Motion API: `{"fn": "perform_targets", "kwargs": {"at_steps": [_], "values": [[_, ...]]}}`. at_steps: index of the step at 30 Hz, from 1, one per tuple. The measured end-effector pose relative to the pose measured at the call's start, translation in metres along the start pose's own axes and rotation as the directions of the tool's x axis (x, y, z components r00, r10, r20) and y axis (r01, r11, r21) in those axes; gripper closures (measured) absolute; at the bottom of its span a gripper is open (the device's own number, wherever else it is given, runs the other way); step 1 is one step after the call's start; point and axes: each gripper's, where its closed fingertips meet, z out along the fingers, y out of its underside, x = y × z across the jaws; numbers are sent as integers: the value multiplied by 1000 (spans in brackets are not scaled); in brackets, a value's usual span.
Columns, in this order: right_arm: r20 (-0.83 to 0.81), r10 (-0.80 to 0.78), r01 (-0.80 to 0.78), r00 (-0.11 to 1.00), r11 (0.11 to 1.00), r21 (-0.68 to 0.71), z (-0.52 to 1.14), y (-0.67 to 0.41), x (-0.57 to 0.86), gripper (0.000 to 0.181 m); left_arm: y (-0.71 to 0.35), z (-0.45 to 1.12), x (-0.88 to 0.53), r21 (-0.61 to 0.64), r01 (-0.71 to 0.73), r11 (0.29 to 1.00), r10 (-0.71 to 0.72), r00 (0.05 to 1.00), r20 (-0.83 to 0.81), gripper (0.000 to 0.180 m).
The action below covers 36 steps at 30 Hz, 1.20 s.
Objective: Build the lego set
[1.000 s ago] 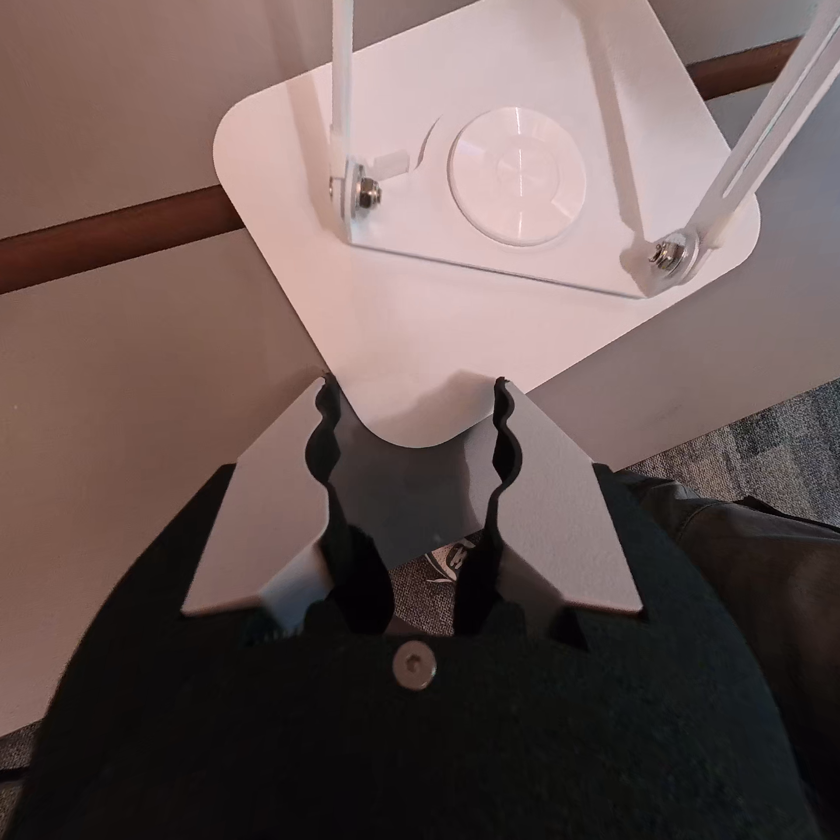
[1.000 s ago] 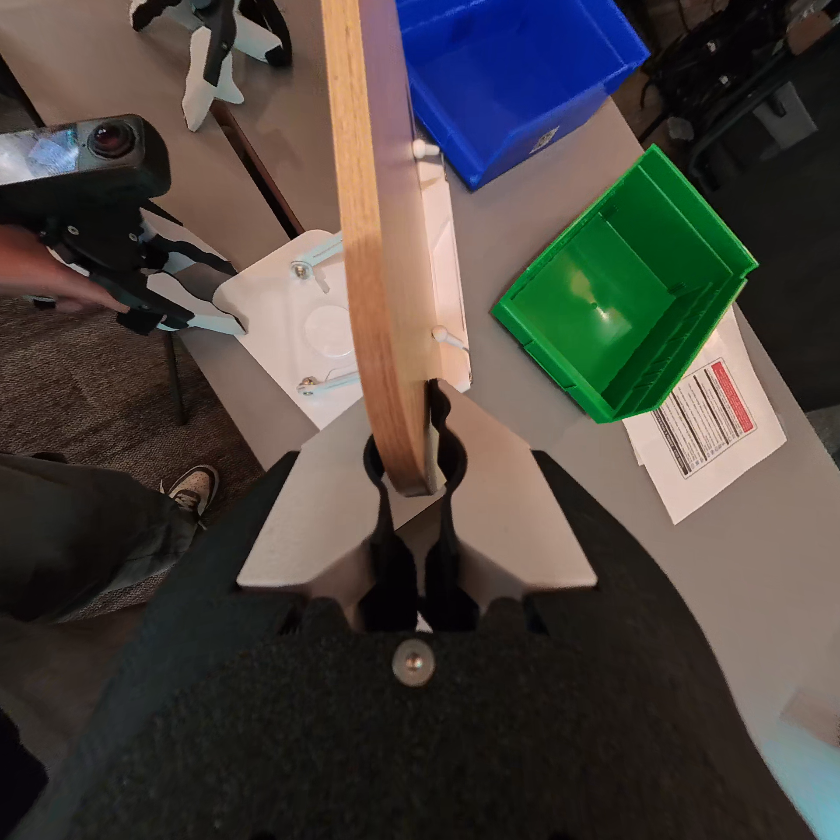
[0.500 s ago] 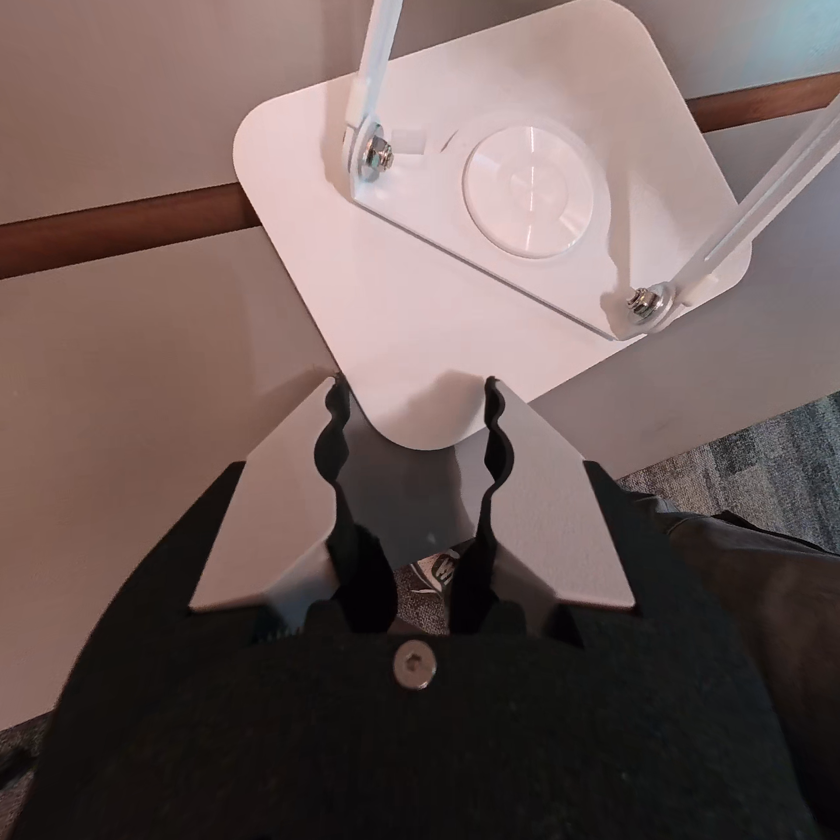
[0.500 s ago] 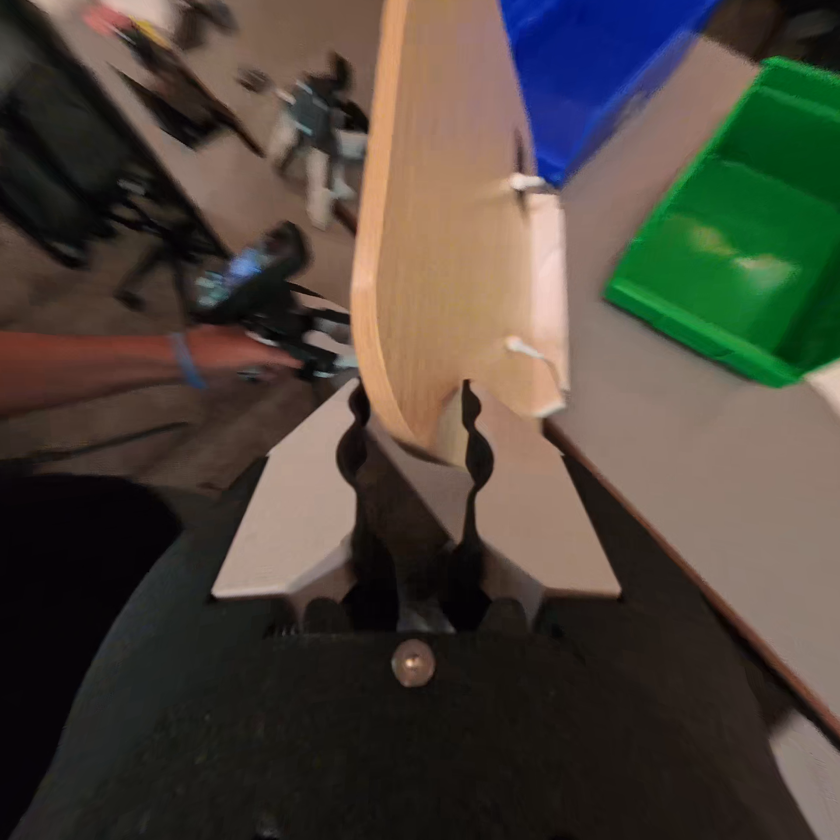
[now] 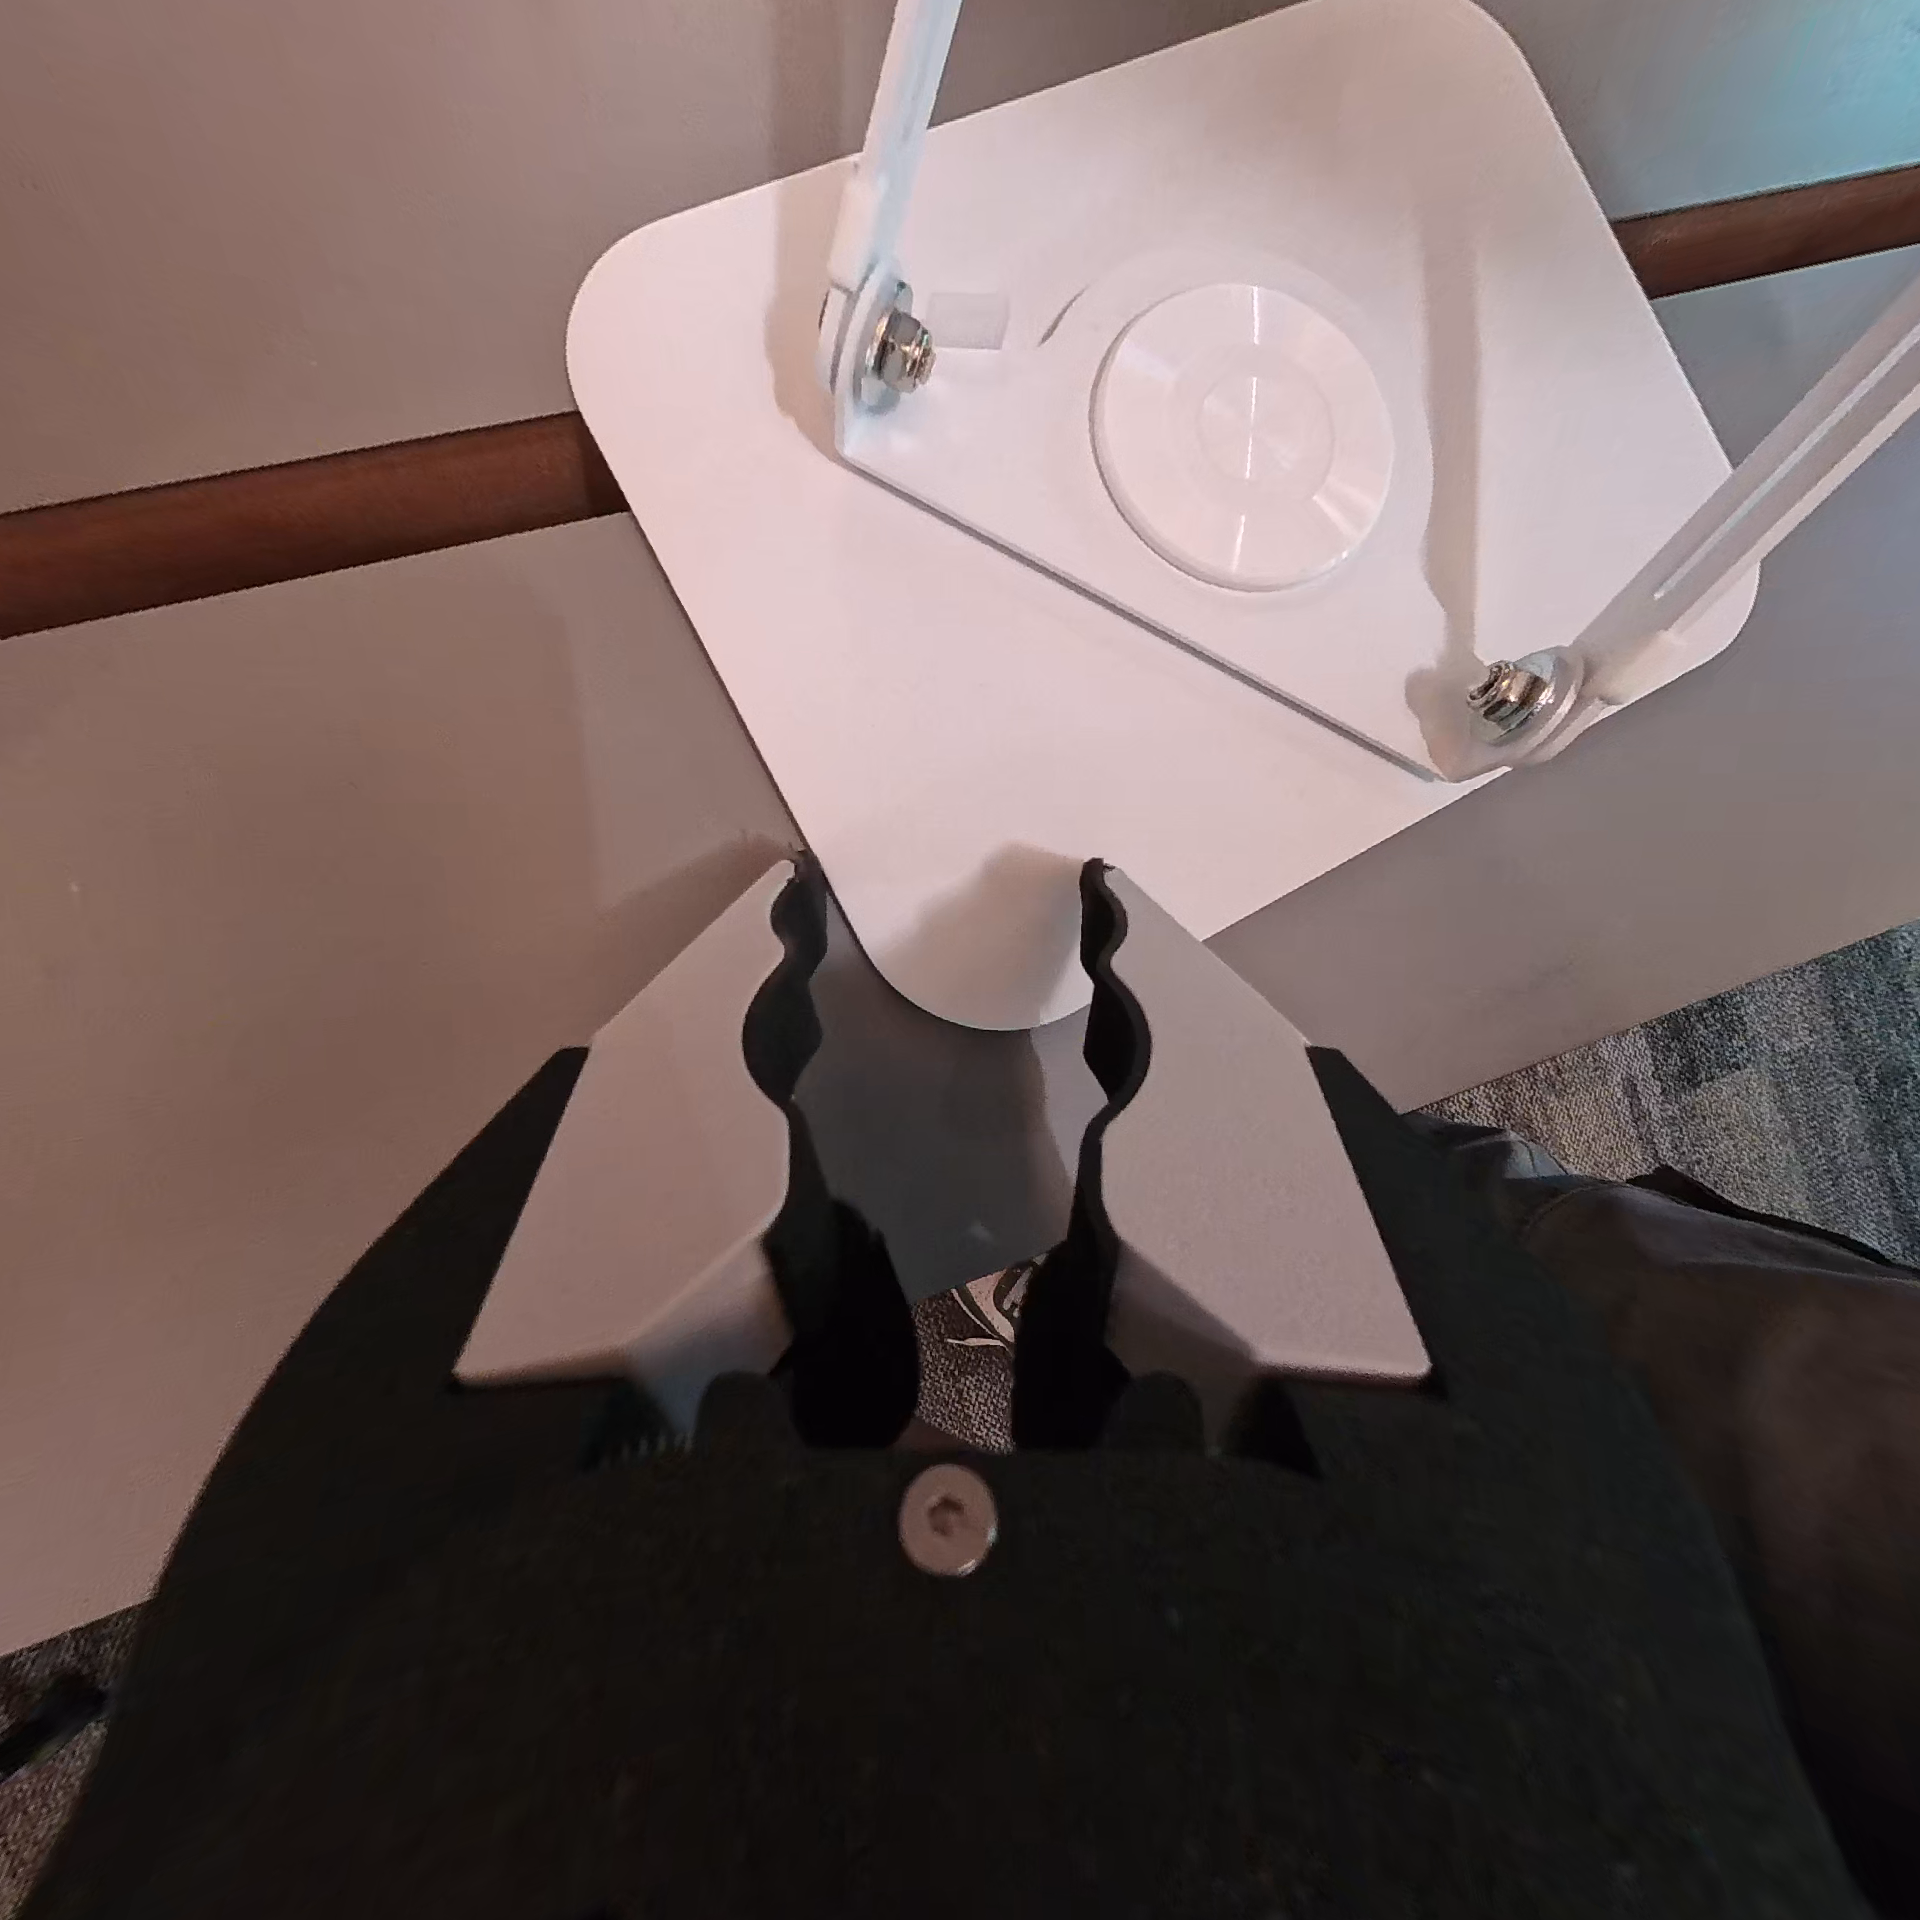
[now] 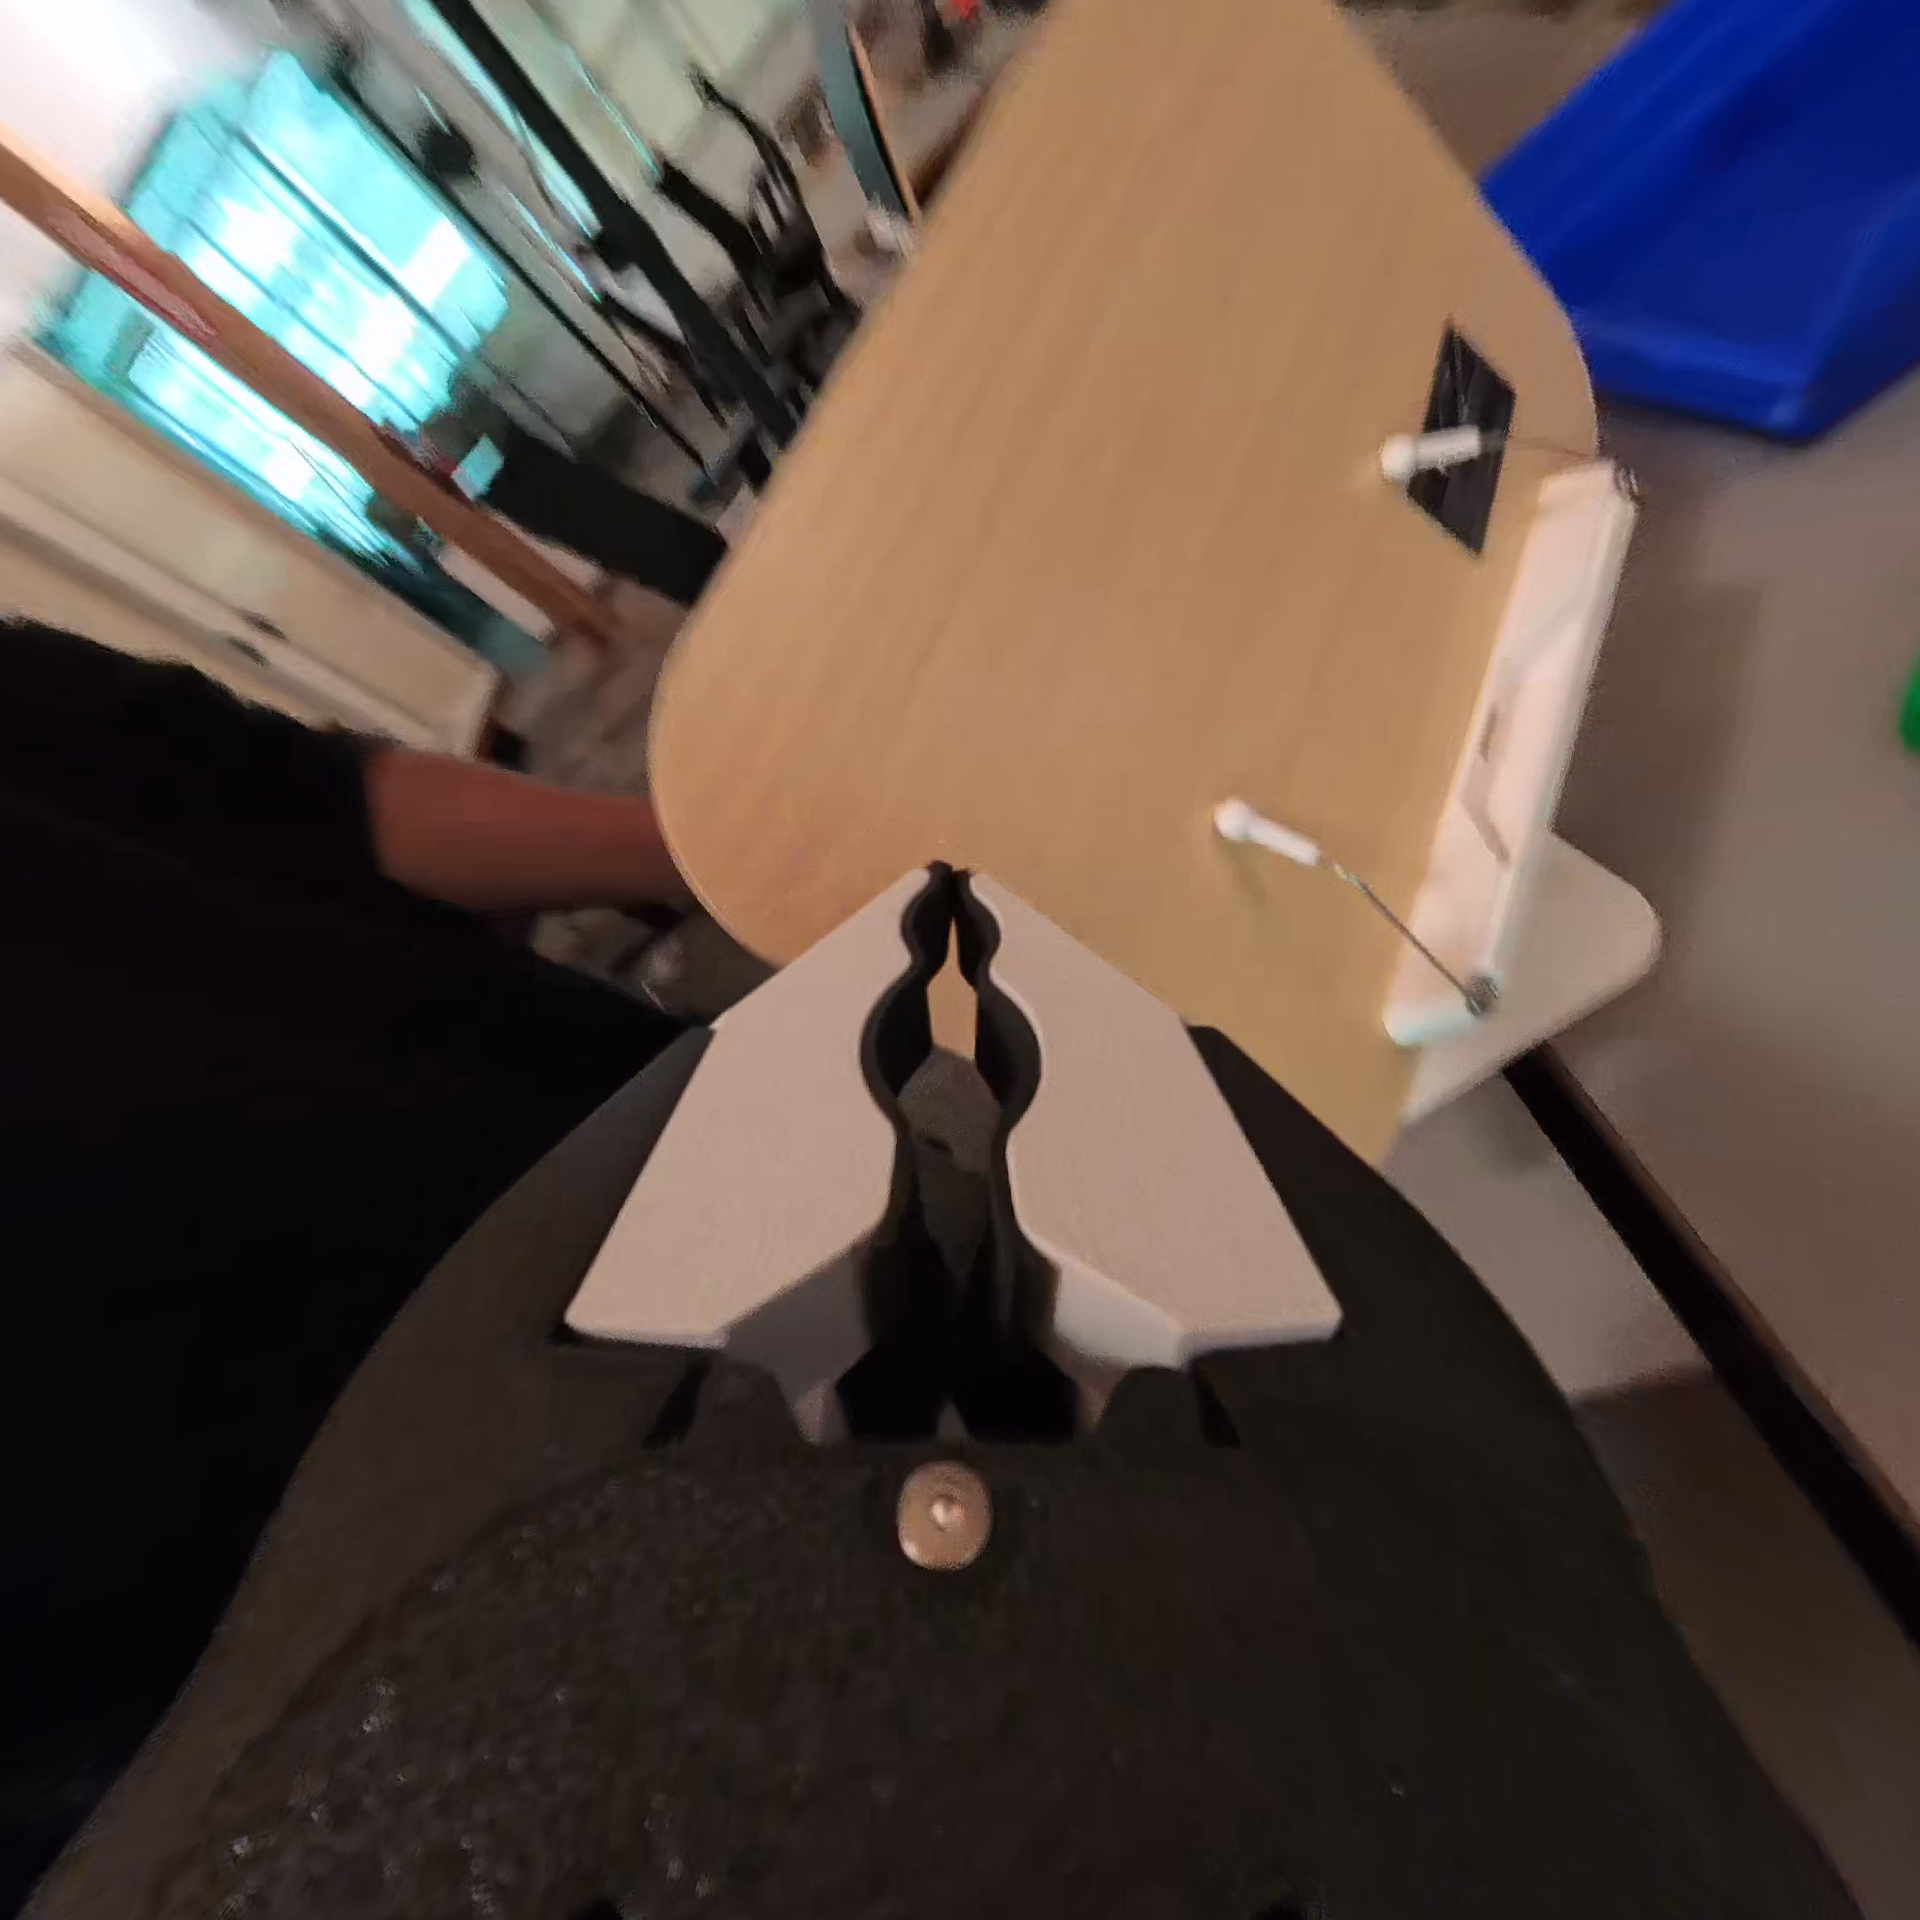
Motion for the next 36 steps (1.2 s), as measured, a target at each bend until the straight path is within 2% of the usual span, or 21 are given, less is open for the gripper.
{"fn": "perform_targets", "kwargs": {"at_steps": [4,7,14,26,27,30,32,34,36], "values": [[-66,-108,99,992,986,-132,18,18,-6,181,0,0,0,5,1,1000,-1,1000,9,133],[-94,-136,122,986,982,-141,27,16,-16,181,0,0,0,16,11,1000,-11,1000,16,132],[-10,-143,138,990,970,-198,75,36,-61,181,0,0,0,22,21,1000,-21,1000,12,131],[18,-187,187,982,959,-213,153,30,-89,181,1,-3,-1,29,31,999,-31,1000,-4,134],[19,-197,196,980,955,-223,151,30,-88,181,0,-6,-6,23,47,999,-47,999,15,128],[-54,-253,240,966,955,-176,123,15,-61,180,-18,-48,-14,162,81,983,-92,994,60,125],[-146,-277,256,950,956,-144,91,0,-19,163,-32,-95,-1,265,106,958,-110,994,1,128],[-178,-299,282,938,953,-110,63,-21,28,134,-40,-144,31,325,163,932,-118,981,-154,131],[-172,-329,312,929,943,-120,47,-42,74,118,-42,-188,67,357,230,905,-117,944,-310,124]]}}
